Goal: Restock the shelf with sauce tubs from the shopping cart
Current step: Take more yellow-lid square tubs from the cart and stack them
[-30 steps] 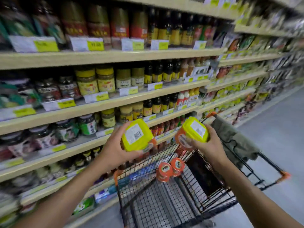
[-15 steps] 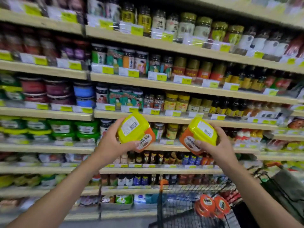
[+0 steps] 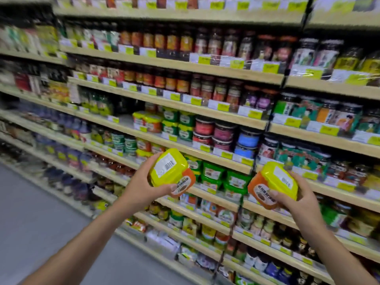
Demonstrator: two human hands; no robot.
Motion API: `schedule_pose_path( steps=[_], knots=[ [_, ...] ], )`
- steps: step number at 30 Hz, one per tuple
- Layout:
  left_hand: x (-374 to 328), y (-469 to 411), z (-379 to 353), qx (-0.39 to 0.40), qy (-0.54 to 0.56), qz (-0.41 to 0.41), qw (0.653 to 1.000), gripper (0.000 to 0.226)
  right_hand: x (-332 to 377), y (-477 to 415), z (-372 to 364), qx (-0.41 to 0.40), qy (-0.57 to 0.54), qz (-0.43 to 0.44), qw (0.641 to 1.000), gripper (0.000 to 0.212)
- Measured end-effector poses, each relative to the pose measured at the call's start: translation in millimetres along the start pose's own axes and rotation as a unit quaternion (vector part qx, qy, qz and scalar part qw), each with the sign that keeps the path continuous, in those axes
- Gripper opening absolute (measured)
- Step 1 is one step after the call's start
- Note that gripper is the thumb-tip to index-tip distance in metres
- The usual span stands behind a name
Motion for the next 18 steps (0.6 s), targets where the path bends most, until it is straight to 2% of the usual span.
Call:
schedule_pose_path(
  steps=[3,8,13,16,18],
  knots=[
    [3.9,-4.6,71.8,-0.030,0.003,0.003,1.000,0.103,24.2,-10.8,-69.6,0.029,-0.007,0.014,0.999,0.082],
    [12.5,-15.3,162.7,-0.071,-0.007,0.009,0.997,0.087,63.4,-29.3,-167.9,0.069,-0.036,0.030,0.996,0.083],
    [21.0,-35.8,222.5,-0.112,-0.013,-0.004,0.994,0.083,96.8,-59.5,-245.8,0.098,-0.058,0.046,0.992,0.067],
    [34.7,-55.7,250.0,-0.124,-0.012,0.001,0.992,0.092,109.5,-82.1,-286.6,0.110,-0.057,0.050,0.991,0.069],
    [44.5,-72.3,267.2,-0.129,-0.001,0.004,0.992,0.089,113.8,-102.2,-314.1,0.117,-0.061,0.051,0.990,0.072]
  ],
)
Point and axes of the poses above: each hand's wrist, its own y-axis away from the middle knuckle, its own z-axis out of the back of the hand, x = y × z, the point moved 10 cm from there along -y, towards the middle knuckle, and after that the axes turned 14 degrees about y, right-handed, at the moved point
